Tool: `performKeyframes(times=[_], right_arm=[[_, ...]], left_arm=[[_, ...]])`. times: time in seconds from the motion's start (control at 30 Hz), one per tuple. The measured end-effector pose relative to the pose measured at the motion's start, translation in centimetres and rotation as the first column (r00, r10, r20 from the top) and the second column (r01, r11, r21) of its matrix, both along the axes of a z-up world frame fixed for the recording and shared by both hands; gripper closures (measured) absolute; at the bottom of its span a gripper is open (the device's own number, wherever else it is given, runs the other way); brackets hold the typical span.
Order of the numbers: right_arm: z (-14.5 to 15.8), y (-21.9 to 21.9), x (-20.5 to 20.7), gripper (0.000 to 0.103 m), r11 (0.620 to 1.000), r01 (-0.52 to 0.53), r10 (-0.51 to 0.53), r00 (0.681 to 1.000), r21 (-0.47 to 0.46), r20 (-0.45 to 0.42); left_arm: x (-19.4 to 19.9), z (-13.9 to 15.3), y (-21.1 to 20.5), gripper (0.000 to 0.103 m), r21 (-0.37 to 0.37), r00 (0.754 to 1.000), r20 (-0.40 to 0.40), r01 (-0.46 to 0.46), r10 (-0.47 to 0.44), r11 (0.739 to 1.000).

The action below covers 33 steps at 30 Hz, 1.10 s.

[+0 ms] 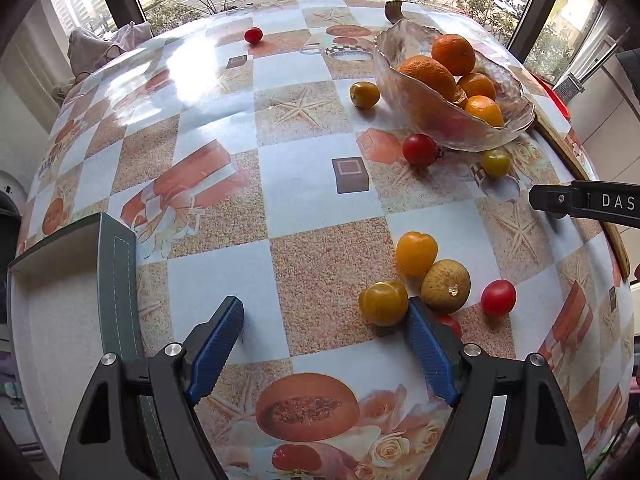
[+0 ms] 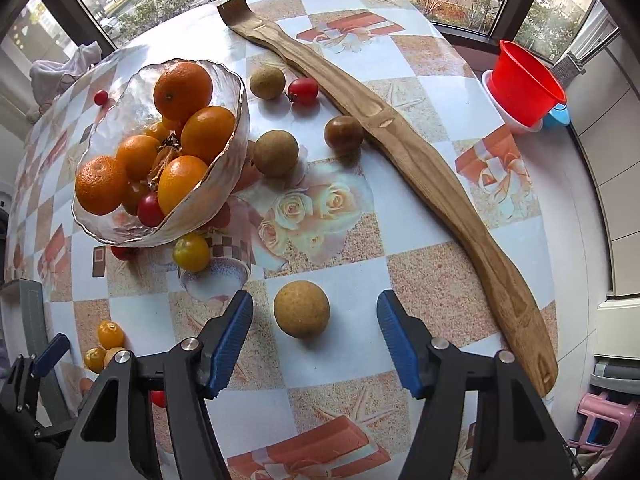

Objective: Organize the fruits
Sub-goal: 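Grasp a yellow tomato with the left tool while the right tool grasps a brown fruit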

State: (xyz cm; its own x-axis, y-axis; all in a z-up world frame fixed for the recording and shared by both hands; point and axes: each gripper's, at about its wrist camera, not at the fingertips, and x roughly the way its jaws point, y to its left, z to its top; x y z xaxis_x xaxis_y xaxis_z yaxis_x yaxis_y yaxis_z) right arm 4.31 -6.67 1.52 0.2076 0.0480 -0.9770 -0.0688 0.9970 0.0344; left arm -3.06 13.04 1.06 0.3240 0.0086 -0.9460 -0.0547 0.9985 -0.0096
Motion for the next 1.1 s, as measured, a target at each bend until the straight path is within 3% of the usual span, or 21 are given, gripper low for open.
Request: performKeyframes(times=[0.1,0.23,0.3,0.37,0.57,0.7,1.0,1.03,1.07,1.1], right_arm=[[0.6,0.3,0.0,0.051,1.0,-0.011,0.011,1.0,0.002,0.004],[0.7,0.1,0.8,0.075,1.0,-0.019,0.019,1.0,0.007,0.01],[0.8,-0.3,0.7,0.075,0.999,-0.01,0.01,1.0,0.034,-0.001],[1.0,-1.3,0.2,0.075,0.998,0.005,-0.004,1.0,0.061,-0.009],[1.5,-2.2,-2.4,0.075,0.996,0.017,-0.014,0.999,0.092,-0.035],[1.8,-2.1,-4.5,0.075,0.994,0.013,-0.007,0.999,0.112,-0.053],[2.7,-1.6,-7.4,0.075,0.99,-0.001,0.013,0.997,0.142,-0.077],[2.8,-1.7,-7.6,0.075,0.989,-0.001,0.012,0.997,0.147,-0.078],[2.9,-1.7,-7.8,0.075,0.989,0.0,0.012,0.997,0.151,-0.079],[2.9,-1.7,-8.0,0.075,0.988,-0.002,0.014,0.997,0.155,-0.078]], left_arm=[[0.4,0.2,-0.1,0.025,0.003,1.0,0.0,0.01,-0.01,1.0],[1.2,0.4,-0.9,0.042,0.001,0.999,0.009,0.046,-0.046,0.999],[1.2,0.6,-1.3,0.055,-0.006,0.998,0.015,0.067,-0.067,0.998],[1.2,0.8,-1.6,0.076,-0.018,0.996,0.014,0.083,-0.083,0.996],[0.6,1.3,-0.1,0.086,-0.13,0.999,0.0,0.032,-0.033,0.991],[-0.4,1.7,0.2,0.086,-0.146,1.0,-0.001,0.029,-0.029,0.989],[-0.5,1.9,0.3,0.085,-0.105,1.0,0.011,0.019,-0.018,0.994],[-0.4,1.9,0.2,0.076,-0.096,0.999,0.009,0.031,-0.031,0.995],[-0.5,1.9,0.0,0.049,-0.079,0.999,0.01,0.041,-0.041,0.996],[-0.6,2.1,0.0,0.034,-0.053,0.999,0.025,0.045,-0.044,0.998]])
